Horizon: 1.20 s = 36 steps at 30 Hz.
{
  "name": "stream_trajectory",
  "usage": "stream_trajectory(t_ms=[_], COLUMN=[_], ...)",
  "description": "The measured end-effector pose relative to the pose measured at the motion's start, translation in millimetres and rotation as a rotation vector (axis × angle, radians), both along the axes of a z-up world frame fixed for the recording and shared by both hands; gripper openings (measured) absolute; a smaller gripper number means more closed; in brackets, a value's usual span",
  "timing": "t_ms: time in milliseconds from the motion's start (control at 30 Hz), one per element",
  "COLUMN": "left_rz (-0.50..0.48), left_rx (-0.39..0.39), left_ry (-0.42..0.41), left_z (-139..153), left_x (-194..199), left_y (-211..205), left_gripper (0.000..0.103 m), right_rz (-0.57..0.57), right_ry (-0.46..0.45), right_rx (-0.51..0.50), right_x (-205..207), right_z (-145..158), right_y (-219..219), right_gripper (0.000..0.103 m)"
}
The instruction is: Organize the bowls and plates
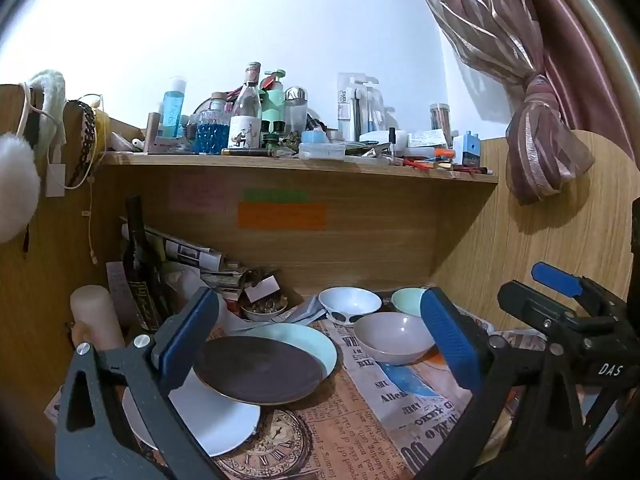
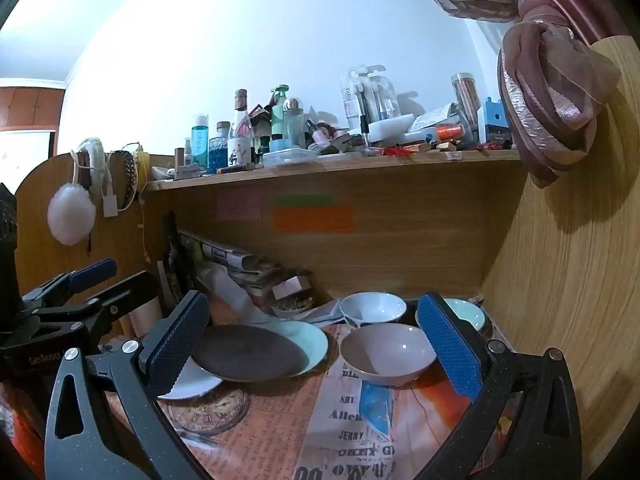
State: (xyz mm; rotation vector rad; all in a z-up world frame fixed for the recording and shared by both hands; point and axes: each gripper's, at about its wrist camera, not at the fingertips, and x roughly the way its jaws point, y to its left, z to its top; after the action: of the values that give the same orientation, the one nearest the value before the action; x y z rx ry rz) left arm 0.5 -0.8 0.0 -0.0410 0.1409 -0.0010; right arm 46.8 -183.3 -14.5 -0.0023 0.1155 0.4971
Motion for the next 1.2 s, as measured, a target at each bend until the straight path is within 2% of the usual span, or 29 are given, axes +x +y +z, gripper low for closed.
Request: stream_trajectory(t_ms=[33,1200], left_rz=[0.001,-0.007], left_rx=[-0.028,-0.018], left_ry=[0.0,0.007], left_z=[-0.1,-8.6], left_x=[0.2,5.7], left_y=[1.9,8.8], left_gripper=[0.103,0.103], right_rz=[0.0,0.008], right_ry=[-0.002,-0.008], right_rx=[0.001,0.011], right_x=[0.0,-2.0], right_z=[0.1,0.3], right_y=[0.1,6.3], right_gripper=[0.103,0.103])
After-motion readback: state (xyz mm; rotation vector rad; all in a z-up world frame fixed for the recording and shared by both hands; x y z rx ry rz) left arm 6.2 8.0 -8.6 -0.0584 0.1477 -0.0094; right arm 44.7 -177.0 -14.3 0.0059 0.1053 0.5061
